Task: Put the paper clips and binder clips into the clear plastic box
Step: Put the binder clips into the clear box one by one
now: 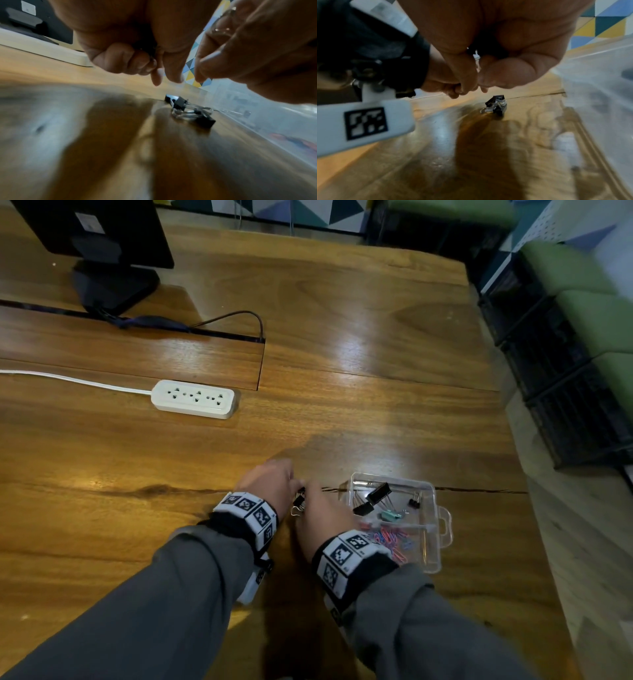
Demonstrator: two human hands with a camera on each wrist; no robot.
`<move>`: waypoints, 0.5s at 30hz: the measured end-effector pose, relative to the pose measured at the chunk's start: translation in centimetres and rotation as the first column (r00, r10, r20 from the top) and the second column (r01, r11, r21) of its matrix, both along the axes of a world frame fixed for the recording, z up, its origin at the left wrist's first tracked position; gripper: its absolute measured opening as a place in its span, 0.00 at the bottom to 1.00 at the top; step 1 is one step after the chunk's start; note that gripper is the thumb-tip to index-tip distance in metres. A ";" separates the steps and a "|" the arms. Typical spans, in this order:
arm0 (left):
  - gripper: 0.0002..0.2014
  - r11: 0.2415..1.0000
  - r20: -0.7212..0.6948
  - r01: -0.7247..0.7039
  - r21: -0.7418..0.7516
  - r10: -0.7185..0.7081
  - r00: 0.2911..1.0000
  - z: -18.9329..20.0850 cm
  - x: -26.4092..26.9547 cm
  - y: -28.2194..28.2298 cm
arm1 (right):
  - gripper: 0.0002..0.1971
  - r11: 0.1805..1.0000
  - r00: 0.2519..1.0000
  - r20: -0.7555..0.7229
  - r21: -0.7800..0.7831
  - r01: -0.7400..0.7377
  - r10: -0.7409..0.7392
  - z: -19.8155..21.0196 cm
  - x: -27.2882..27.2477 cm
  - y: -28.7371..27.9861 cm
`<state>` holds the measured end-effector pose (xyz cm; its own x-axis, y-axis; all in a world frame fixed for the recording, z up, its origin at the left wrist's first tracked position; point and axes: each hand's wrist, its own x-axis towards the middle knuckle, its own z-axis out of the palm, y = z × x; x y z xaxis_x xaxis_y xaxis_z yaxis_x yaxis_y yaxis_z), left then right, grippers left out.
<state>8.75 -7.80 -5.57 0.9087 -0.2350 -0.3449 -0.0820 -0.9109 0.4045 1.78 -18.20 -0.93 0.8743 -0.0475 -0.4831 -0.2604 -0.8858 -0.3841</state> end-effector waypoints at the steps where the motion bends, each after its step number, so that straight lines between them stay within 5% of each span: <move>1: 0.10 0.999 -0.016 -0.002 0.038 0.002 1.000 0.2 0.4 -0.2 | 0.13 1.000 1.000 -0.012 -0.006 -0.009 0.009 -0.1 0.1 0.3; 9: 0.11 0.974 -0.150 0.164 0.155 -0.141 0.979 0.3 2.2 -1.8 | 0.12 0.999 0.989 -0.141 -0.019 0.047 -0.050 -2.7 1.1 0.5; 15: 0.18 0.994 -0.234 0.020 0.105 0.005 0.972 -0.3 2.1 -0.8 | 0.10 0.999 0.986 -0.156 -0.023 0.047 -0.050 -3.7 1.8 0.4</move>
<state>10.87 -8.64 -5.87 0.7984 -0.1923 -0.5706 -0.0036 -0.9492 0.3148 3.59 -17.81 -4.68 0.7842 -0.0986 -0.6127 -0.3587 -0.8777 -0.3179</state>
